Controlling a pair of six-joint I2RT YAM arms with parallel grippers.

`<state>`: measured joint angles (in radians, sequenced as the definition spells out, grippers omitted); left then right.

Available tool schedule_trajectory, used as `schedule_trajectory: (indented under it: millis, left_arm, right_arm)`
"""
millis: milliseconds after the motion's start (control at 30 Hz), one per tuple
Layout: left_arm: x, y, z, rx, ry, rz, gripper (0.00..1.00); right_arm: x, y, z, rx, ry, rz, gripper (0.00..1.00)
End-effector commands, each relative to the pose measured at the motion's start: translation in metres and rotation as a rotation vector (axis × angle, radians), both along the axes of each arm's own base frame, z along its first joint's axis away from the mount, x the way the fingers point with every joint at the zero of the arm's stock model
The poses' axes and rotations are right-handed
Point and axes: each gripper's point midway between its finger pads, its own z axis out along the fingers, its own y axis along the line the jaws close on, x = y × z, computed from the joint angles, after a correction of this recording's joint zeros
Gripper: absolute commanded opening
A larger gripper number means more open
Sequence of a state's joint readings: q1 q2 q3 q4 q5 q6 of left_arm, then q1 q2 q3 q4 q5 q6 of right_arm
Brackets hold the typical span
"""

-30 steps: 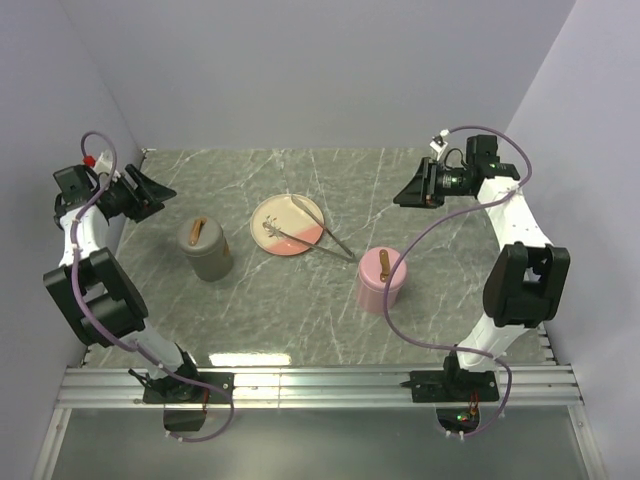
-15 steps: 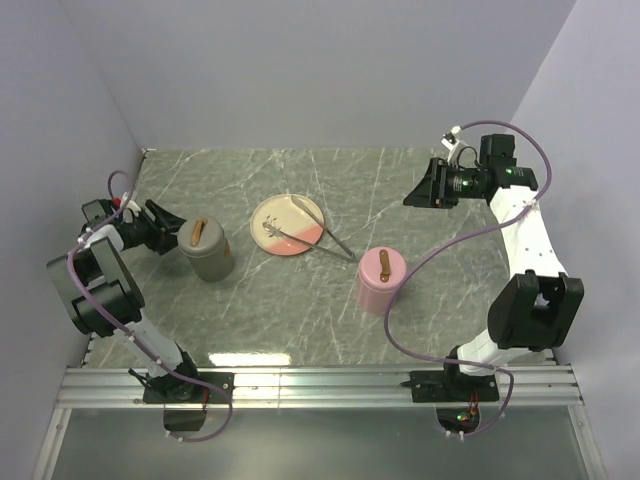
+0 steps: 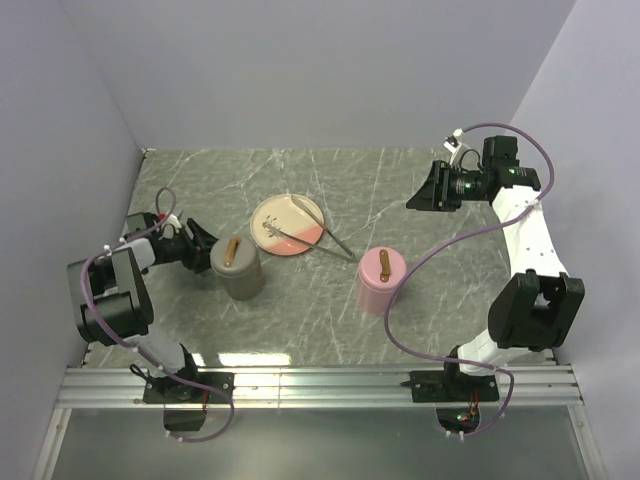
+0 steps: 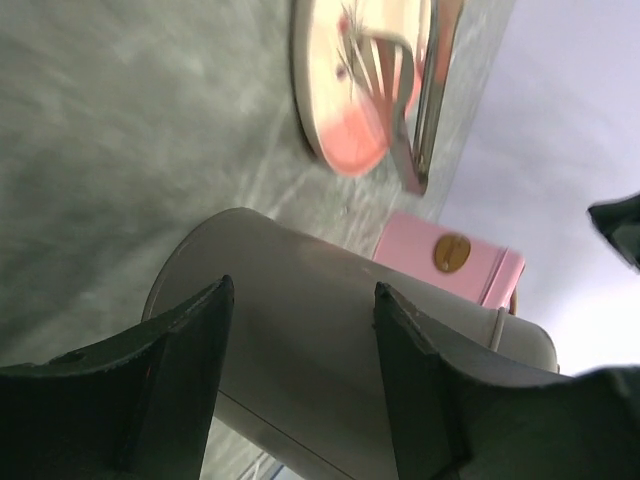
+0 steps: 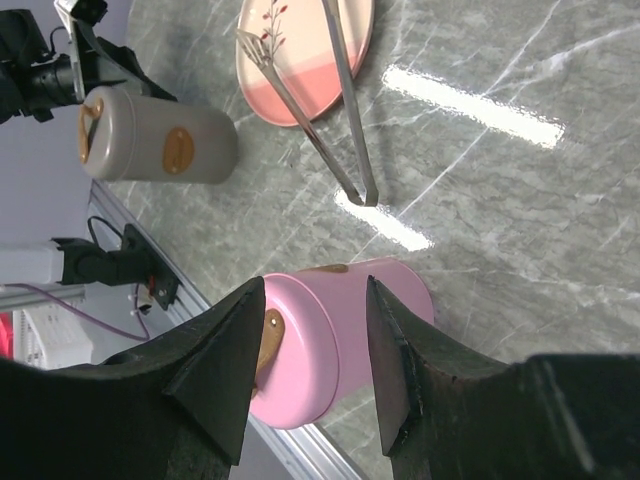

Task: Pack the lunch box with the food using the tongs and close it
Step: Move the packing box to the center of the board.

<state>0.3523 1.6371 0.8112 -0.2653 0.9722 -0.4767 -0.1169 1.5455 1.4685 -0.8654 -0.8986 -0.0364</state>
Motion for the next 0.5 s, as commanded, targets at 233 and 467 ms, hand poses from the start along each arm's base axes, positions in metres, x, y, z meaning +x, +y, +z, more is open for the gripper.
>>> schedule_trajectory:
  millis: [233,467]
  left_arm:
    - [-0.009,-0.041,0.058,0.115,-0.29,-0.187,0.66]
    - [0.009,0.026,0.088,0.328,-0.608,-0.268,0.68]
  right_arm:
    - [-0.001,-0.018,0.025,-0.09,-0.187,0.06,0.54]
    - [-0.004,-0.071,0.009,-0.133,-0.159,0.073,0.56]
